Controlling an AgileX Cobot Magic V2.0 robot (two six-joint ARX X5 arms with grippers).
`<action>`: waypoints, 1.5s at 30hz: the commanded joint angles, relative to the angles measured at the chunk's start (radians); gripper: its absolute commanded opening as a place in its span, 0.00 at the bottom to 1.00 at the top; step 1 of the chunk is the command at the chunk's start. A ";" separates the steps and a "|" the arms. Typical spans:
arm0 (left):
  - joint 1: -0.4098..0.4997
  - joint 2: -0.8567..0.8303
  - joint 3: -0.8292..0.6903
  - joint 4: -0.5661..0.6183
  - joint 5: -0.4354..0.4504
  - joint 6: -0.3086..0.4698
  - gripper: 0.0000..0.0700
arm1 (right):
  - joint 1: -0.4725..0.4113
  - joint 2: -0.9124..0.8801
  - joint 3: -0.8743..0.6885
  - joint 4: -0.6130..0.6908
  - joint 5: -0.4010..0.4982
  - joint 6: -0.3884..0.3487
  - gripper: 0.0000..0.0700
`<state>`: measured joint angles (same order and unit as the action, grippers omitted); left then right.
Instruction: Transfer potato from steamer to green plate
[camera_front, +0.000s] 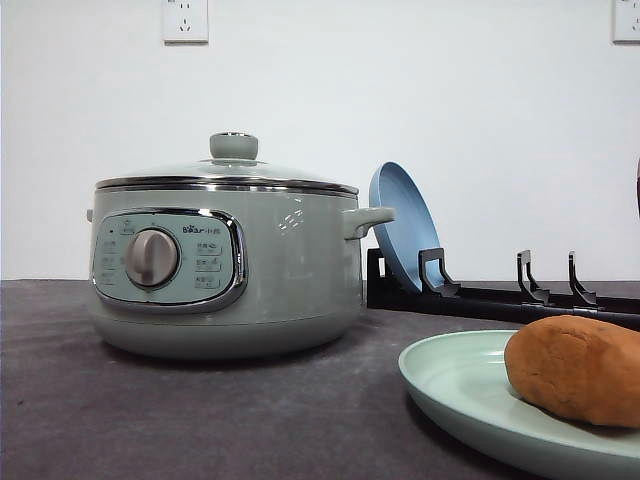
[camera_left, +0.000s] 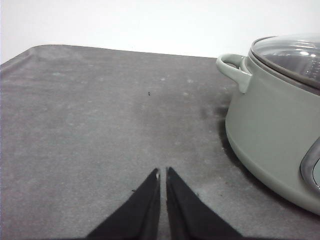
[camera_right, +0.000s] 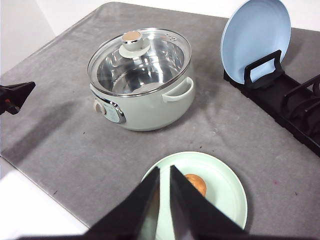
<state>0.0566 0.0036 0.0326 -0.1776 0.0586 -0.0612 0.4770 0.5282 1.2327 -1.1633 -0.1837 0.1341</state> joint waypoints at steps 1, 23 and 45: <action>0.000 0.001 -0.021 -0.008 0.001 0.016 0.02 | 0.005 0.005 0.017 0.011 0.000 -0.009 0.04; 0.000 0.001 -0.021 -0.008 0.001 0.016 0.02 | -0.352 -0.191 -0.570 0.695 0.042 -0.153 0.03; 0.000 0.001 -0.021 -0.008 0.001 0.016 0.02 | -0.477 -0.502 -1.210 1.133 0.106 -0.132 0.02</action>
<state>0.0566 0.0040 0.0326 -0.1780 0.0586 -0.0612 0.0026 0.0328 0.0309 -0.0401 -0.0877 0.0003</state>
